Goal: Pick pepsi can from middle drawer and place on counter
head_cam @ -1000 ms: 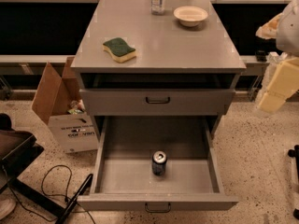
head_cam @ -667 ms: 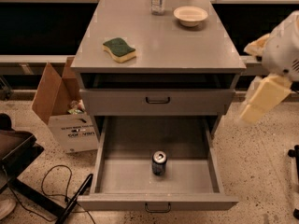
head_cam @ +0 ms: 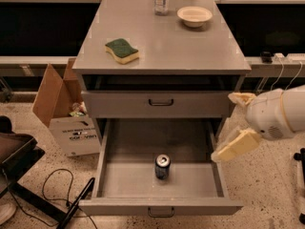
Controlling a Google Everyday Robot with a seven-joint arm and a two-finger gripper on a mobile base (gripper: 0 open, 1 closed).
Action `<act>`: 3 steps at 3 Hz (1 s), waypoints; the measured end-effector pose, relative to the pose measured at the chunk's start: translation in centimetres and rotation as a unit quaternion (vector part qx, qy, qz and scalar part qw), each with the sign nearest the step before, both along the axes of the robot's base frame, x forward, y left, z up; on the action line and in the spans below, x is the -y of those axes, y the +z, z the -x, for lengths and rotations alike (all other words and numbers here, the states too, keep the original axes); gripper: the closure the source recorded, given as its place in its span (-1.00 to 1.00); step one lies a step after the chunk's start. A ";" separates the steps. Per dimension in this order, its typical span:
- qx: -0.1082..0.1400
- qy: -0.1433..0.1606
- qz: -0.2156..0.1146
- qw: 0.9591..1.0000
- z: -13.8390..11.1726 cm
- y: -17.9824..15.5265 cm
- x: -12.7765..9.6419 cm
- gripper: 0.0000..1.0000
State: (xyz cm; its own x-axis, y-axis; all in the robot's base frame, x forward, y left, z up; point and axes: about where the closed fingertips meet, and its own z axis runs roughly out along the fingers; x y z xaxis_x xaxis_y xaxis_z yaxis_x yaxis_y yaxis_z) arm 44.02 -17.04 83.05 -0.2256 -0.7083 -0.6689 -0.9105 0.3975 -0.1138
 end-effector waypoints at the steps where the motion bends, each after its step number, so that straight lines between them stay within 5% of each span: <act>1: 0.048 -0.004 -0.095 0.994 -1.3 -1.5 -2.1 -1.00; 2: 0.067 0.004 -0.130 0.989 -1.6 -0.3 -3.5 -1.00; 3: 0.068 0.007 -0.115 0.991 -1.7 -0.8 -3.8 -1.00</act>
Offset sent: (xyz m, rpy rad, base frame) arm 0.0111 0.0166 -0.0140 0.1525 -0.0805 -0.0064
